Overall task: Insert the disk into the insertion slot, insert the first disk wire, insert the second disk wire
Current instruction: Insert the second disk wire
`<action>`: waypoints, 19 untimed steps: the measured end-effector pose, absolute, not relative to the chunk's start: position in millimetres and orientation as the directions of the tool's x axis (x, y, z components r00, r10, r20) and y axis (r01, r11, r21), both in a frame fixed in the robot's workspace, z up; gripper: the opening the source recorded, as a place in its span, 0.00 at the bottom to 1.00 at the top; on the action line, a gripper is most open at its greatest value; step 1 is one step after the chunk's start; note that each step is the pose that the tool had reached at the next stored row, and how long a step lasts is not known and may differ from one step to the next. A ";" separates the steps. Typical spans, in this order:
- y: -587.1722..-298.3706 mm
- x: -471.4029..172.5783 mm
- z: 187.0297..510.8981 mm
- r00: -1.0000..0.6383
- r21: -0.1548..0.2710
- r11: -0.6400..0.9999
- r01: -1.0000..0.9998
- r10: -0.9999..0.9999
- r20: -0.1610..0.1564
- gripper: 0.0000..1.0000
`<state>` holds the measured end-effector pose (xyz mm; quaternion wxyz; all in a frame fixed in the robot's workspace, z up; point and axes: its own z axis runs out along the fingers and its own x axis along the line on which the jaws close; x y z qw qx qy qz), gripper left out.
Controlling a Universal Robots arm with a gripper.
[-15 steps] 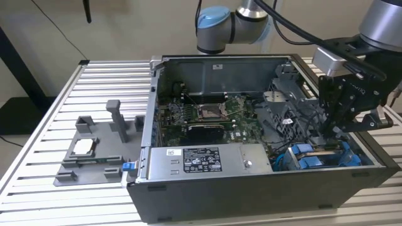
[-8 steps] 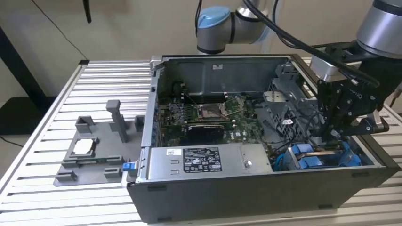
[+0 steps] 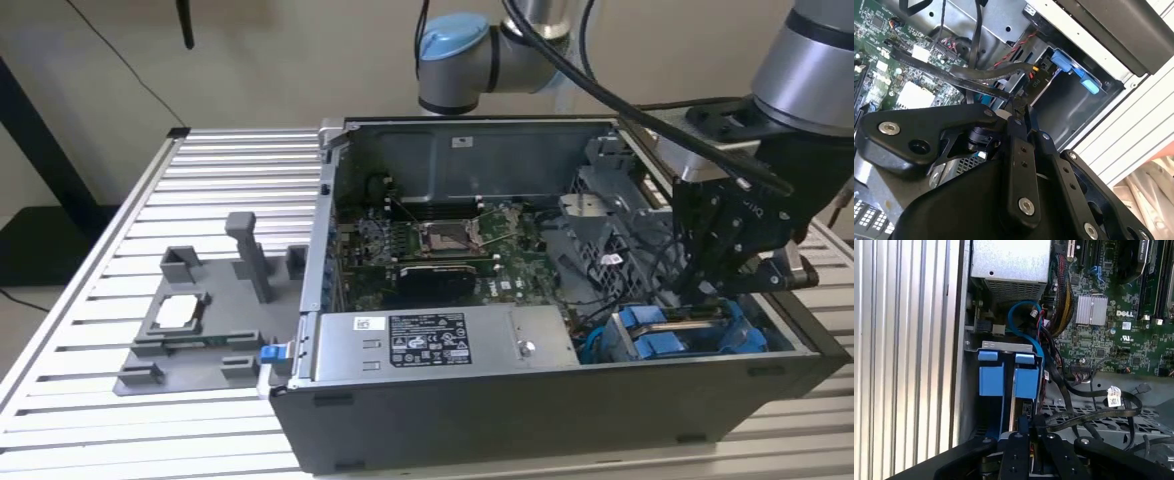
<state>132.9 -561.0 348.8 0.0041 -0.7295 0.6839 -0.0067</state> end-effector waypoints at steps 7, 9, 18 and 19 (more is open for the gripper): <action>-561.3 133.8 344.7 0.048 -0.015 -0.048 -0.999 -0.999 0.000 0.16; -561.4 133.9 343.9 0.044 -0.015 -0.044 -0.999 -0.999 -0.002 0.16; -562.4 134.9 341.2 0.027 -0.016 -0.027 -1.000 -1.000 -0.009 0.16; -562.6 135.1 340.7 0.025 -0.016 -0.024 -1.000 -1.000 -0.009 0.16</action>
